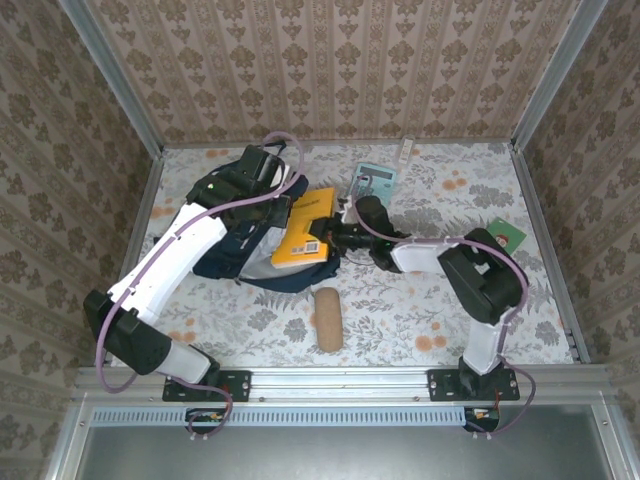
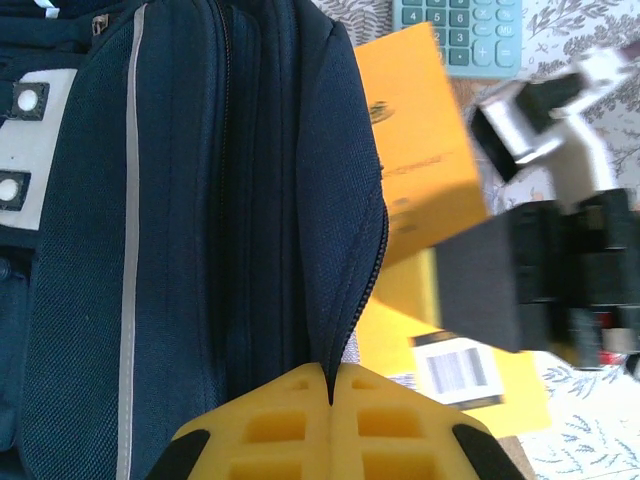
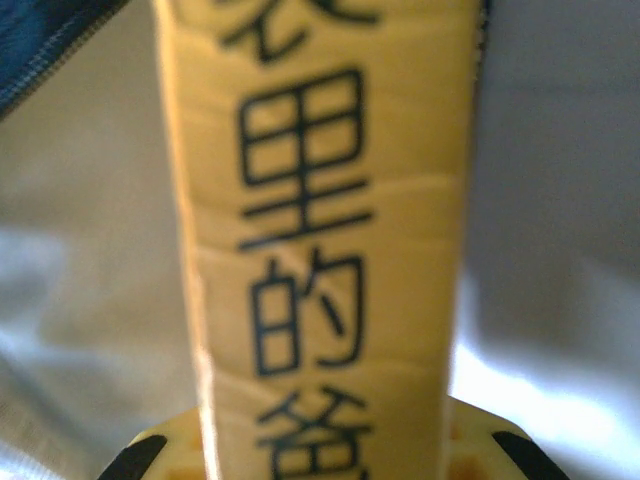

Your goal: Pack the student bag

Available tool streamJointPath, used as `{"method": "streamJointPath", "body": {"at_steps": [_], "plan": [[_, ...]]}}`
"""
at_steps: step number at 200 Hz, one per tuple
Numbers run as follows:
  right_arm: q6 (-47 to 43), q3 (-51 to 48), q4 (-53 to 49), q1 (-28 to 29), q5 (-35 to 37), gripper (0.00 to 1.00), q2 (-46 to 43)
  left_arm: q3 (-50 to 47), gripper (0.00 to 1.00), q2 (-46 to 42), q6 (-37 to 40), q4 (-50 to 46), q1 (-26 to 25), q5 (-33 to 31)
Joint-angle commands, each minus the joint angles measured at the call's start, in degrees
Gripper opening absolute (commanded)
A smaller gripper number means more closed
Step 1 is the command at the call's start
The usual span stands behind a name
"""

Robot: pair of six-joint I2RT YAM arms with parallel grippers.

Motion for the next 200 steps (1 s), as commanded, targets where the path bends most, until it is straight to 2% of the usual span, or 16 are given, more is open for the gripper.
{"method": "streamJointPath", "body": {"at_steps": [1, 34, 71, 84, 97, 104, 116, 139, 163, 200], "plan": [[2.9, 6.2, 8.5, 2.0, 5.1, 0.0, 4.2, 2.8, 0.0, -2.9, -2.3, 2.7, 0.2, 1.0], [4.4, 14.9, 7.6, 4.4, 9.6, 0.0, 12.3, 2.7, 0.0, -3.5, -3.3, 2.8, 0.2, 2.2], [3.4, 25.7, -1.0, 6.0, 13.5, 0.0, 19.8, 1.1, 0.0, -4.6, -4.2, 3.3, 0.1, 3.8], [1.6, 29.1, -5.2, 6.5, 15.3, 0.07, 21.4, -0.2, 0.0, -5.3, -4.7, 3.9, 0.1, 4.3], [-0.2, 32.0, -10.2, 6.9, 17.1, 0.09, 22.5, -1.3, 0.0, -5.9, -5.1, 4.5, 0.1, 4.6], [-1.0, 33.6, -13.0, 6.9, 17.7, 0.15, 22.9, -1.7, 0.0, -6.2, -5.2, 4.7, 0.1, 4.7], [-1.6, 35.5, -17.7, 7.0, 17.5, 0.34, 23.4, -2.5, 0.0, -6.5, -5.5, 4.9, 0.1, 4.8], [-4.5, 35.0, -22.8, 7.0, 16.7, 0.52, 21.2, -3.5, 0.0, -7.3, -5.6, 5.3, 0.2, 4.6], [-8.1, 31.9, -27.4, 6.8, 17.5, 0.62, 17.5, -4.9, 0.0, -8.2, -6.1, 6.0, 0.6, 4.7], [-14.0, 30.1, -36.6, 6.8, 19.4, 0.66, 12.8, -6.3, 0.0, -8.8, -6.3, 6.5, 0.8, 5.0]]}}
